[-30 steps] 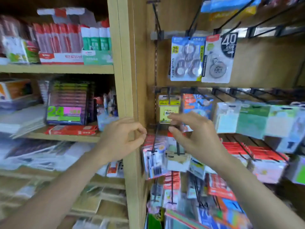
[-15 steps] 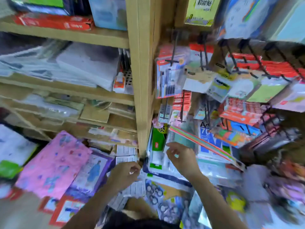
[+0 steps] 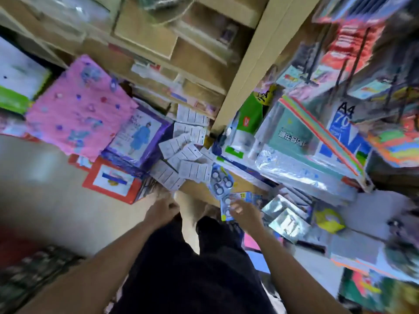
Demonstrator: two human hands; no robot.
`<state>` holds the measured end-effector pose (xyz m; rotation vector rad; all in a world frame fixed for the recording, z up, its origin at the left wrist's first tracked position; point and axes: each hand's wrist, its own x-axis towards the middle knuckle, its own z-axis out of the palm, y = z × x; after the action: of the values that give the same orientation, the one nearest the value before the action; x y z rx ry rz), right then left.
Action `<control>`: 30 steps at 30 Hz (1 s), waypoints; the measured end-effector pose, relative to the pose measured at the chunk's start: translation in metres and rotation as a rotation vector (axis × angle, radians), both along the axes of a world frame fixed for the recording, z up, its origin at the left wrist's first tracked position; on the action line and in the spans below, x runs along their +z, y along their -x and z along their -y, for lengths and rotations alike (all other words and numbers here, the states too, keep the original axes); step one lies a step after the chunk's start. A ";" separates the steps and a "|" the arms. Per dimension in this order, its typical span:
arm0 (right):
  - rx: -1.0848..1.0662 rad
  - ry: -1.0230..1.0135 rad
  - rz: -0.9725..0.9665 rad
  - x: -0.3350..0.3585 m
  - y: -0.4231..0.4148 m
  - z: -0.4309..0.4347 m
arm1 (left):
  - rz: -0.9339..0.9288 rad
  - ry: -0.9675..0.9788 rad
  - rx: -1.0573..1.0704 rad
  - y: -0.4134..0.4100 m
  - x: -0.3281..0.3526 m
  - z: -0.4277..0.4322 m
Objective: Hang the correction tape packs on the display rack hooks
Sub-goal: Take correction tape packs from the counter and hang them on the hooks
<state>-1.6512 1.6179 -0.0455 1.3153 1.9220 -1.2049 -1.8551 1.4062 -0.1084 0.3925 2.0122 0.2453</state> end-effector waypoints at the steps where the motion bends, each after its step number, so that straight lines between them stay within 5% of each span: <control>1: 0.018 0.018 0.039 -0.013 -0.002 0.000 | 0.020 0.018 0.041 -0.002 0.002 -0.005; 9: 0.198 0.070 0.260 -0.130 -0.032 -0.032 | 0.321 0.134 0.510 -0.054 -0.090 -0.030; 19: 0.191 -0.079 0.255 -0.253 -0.059 -0.081 | 0.415 0.121 1.088 -0.126 -0.192 -0.132; 22: 0.226 -0.112 0.219 -0.277 -0.073 -0.085 | 0.522 0.083 1.044 -0.137 -0.207 -0.148; 30: 0.387 -0.377 0.307 -0.300 -0.091 -0.068 | 0.244 0.216 1.132 -0.165 -0.261 -0.143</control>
<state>-1.5606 1.6861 -0.3451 1.1456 2.1032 -0.4390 -1.6897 1.5496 -0.3699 -0.9127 1.7870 0.7112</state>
